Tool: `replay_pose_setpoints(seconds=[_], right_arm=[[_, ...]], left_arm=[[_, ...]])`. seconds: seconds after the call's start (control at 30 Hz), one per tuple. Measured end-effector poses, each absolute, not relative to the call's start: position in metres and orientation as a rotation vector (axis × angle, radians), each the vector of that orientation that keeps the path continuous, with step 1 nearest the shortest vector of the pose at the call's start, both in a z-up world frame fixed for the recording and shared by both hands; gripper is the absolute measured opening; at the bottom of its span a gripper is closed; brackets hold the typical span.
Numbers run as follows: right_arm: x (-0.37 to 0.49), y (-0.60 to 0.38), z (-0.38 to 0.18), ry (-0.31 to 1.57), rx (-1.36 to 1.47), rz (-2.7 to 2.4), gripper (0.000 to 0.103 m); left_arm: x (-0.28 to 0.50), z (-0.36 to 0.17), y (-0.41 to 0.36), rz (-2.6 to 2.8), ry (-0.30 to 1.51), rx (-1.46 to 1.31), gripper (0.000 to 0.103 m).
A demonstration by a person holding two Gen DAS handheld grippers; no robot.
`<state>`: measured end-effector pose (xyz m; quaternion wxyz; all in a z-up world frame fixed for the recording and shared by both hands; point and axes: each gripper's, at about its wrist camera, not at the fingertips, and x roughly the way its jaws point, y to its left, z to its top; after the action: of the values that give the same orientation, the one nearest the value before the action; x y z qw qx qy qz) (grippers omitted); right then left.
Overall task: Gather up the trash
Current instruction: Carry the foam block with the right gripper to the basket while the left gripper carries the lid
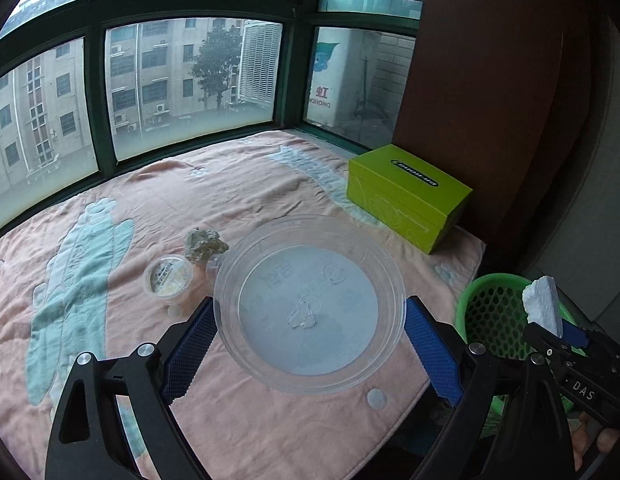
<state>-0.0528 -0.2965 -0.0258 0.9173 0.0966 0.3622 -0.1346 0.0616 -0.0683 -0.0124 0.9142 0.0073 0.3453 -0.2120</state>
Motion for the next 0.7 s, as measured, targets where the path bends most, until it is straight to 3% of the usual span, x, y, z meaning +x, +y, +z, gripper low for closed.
replay_pose_setpoints(seconds=[0.7], right_arm=[[-0.108,-0.351,-0.03,0.743,0.292,-0.436,0.061]], left_arm=[[0.038,0.001,-0.147,-0.617,0.694,0.077,0.089]])
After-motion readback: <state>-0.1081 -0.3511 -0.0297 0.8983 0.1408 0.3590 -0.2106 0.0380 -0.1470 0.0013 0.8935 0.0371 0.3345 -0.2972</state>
